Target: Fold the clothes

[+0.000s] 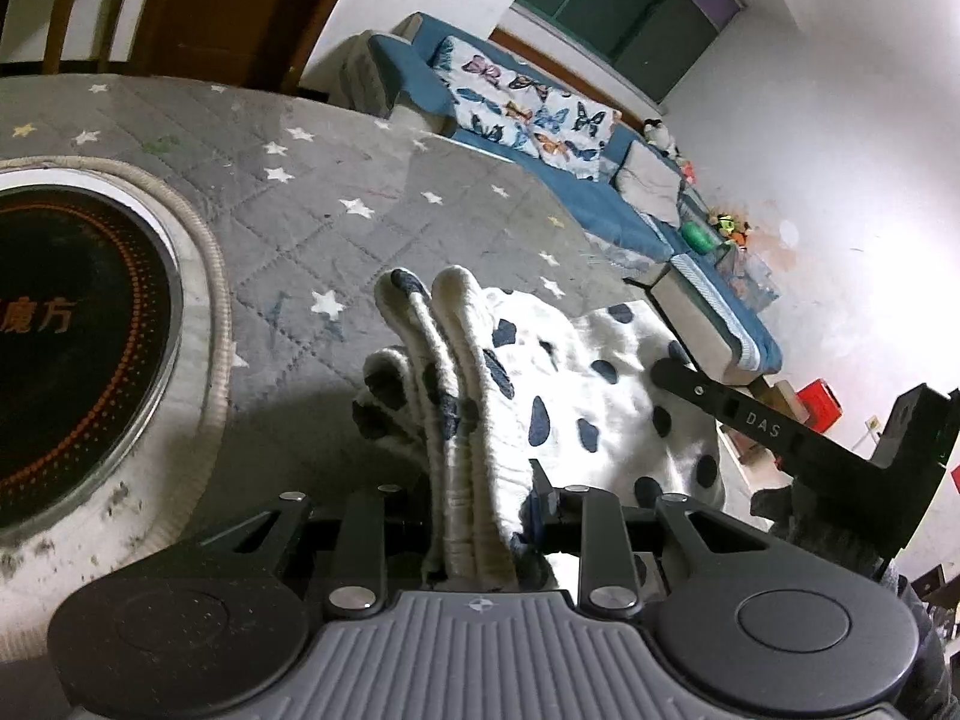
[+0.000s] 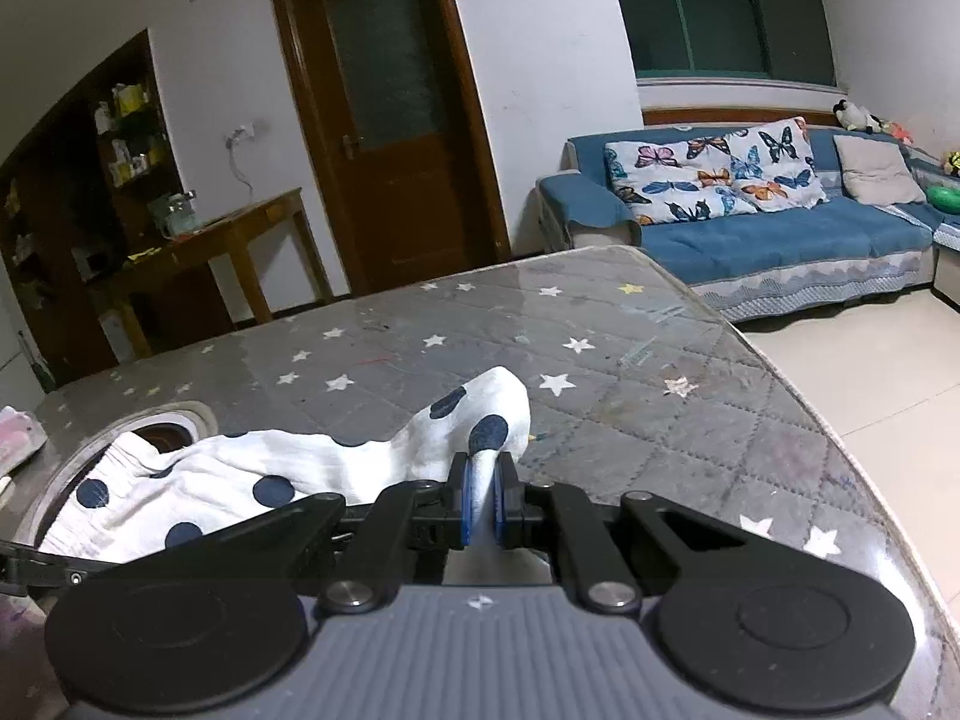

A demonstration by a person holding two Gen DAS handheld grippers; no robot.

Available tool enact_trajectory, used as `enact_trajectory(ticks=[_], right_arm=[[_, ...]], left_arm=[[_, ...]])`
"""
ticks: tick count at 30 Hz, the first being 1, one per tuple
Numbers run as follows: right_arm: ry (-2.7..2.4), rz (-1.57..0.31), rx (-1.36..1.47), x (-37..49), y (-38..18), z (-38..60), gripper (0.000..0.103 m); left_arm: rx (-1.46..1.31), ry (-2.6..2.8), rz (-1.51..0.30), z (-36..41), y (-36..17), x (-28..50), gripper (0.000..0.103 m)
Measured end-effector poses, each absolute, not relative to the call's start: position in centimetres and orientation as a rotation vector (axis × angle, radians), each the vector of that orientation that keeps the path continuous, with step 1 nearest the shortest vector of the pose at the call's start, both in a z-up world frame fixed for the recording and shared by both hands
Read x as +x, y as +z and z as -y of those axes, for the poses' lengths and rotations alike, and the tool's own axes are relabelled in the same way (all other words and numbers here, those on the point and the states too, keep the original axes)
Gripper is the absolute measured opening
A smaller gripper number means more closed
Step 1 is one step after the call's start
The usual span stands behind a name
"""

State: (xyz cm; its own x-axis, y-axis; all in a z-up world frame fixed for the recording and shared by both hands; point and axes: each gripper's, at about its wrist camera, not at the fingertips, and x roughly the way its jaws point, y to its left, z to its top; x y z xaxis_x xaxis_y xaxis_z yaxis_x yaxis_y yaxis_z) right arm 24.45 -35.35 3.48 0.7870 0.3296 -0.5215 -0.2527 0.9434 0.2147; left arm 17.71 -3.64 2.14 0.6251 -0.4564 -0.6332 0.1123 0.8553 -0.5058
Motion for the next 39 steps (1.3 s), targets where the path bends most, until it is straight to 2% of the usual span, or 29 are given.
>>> enact_trajectory(ticks=[5,7,9,10,13,18,19,22,25,30,35,39], right_arm=[[0.286,-0.629,0.148,25.5,2.0,35.6,0.007],[0.280,-0.652,0.137,25.9,1.5,35.3,0.009],[0.269,-0.655,0.128,26.1,1.5,35.4,0.011],[0.263,-0.656,0.124,26.1,1.5,35.5,0.016],[0.252,-0.632,0.114,25.8,2.2,35.4,0.016],[0.338,-0.633,0.097,25.5,3.1,33.8,0.020],[0.357,-0.640,0.103,25.5,3.1,33.4,0.025],[0.395,-0.651,0.100,25.1,2.9,32.0,0.027],[0.424,-0.664,0.078,24.6,2.7,30.6,0.033],[0.454,-0.662,0.040,23.4,3.2,28.0,0.035],[0.455,-0.687,-0.001,22.7,2.9,25.4,0.038],[0.436,-0.717,-0.045,21.9,2.4,23.5,0.039]], left_arm=[[-0.437,-0.325,-0.860,3.4,1.4,18.7,0.033],[-0.432,-0.317,-0.864,3.2,1.4,18.7,0.038],[-0.430,-0.313,-0.865,3.0,1.5,18.5,0.048],[-0.429,-0.310,-0.859,2.7,1.7,18.3,0.050],[-0.416,-0.288,-0.818,1.9,2.4,17.4,0.056],[-0.419,-0.263,-0.782,1.1,3.3,17.1,0.056],[-0.409,-0.261,-0.779,1.2,3.3,17.2,0.056],[-0.356,-0.258,-0.784,2.2,2.9,17.2,0.056],[-0.298,-0.244,-0.785,2.8,2.3,16.7,0.056],[-0.287,-0.262,-0.745,2.2,2.7,15.0,0.057],[-0.285,-0.235,-0.727,0.6,2.9,13.8,0.060],[-0.276,-0.205,-0.715,-1.1,2.8,12.9,0.068]])
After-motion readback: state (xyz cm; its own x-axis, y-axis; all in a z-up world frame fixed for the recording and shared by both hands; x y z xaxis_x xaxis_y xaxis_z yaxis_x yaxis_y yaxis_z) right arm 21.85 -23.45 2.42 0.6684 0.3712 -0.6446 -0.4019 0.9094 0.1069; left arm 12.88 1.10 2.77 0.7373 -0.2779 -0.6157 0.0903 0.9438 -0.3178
